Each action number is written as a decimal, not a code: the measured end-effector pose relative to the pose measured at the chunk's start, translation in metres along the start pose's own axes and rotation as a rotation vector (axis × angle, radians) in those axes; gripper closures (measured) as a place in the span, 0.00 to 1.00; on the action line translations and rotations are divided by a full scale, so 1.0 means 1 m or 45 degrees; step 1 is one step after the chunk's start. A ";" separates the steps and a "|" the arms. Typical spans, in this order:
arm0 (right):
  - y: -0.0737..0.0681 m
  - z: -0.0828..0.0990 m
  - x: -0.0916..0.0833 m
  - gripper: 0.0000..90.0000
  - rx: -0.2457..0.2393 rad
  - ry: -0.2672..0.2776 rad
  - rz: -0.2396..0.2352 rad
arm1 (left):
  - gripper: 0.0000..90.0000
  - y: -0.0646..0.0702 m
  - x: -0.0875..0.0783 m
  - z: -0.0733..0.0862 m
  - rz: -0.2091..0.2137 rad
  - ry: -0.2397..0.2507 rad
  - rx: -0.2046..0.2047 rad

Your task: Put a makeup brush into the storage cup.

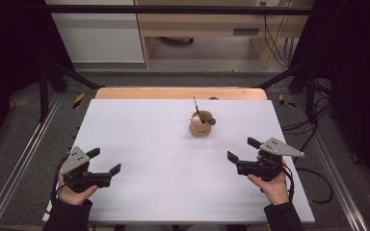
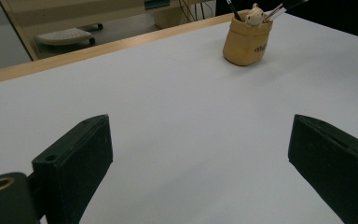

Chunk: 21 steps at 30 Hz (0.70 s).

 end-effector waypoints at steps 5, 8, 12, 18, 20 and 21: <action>0.005 0.006 -0.006 0.11 -0.015 -0.005 -0.001 | 0.07 0.000 0.000 0.000 -0.001 0.000 -0.001; 0.008 0.009 -0.011 0.11 -0.024 -0.007 -0.010 | 0.07 0.000 0.000 0.000 -0.002 -0.002 -0.001; 0.011 0.012 -0.016 0.11 -0.028 0.001 -0.015 | 0.06 0.000 0.001 0.000 -0.006 -0.004 -0.001; 0.013 0.017 -0.019 0.10 -0.031 -0.009 -0.001 | 0.06 0.000 0.000 0.001 -0.010 0.000 -0.008; 0.015 0.019 -0.020 0.10 -0.027 -0.019 0.013 | 0.06 0.000 -0.001 0.001 -0.013 0.001 -0.009; 0.016 0.020 -0.020 0.09 -0.026 -0.022 0.017 | 0.06 0.000 -0.001 0.001 -0.013 0.002 -0.009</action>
Point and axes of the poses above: each handheld gripper's, and its own axes: x roughly forward along the jaws, z roughly out of its underside, y roughly to its right, the point moved 1 cm from there along x, roughly forward along the jaws, and after that the axes turned 9 degrees about x, right-handed, at the moved point
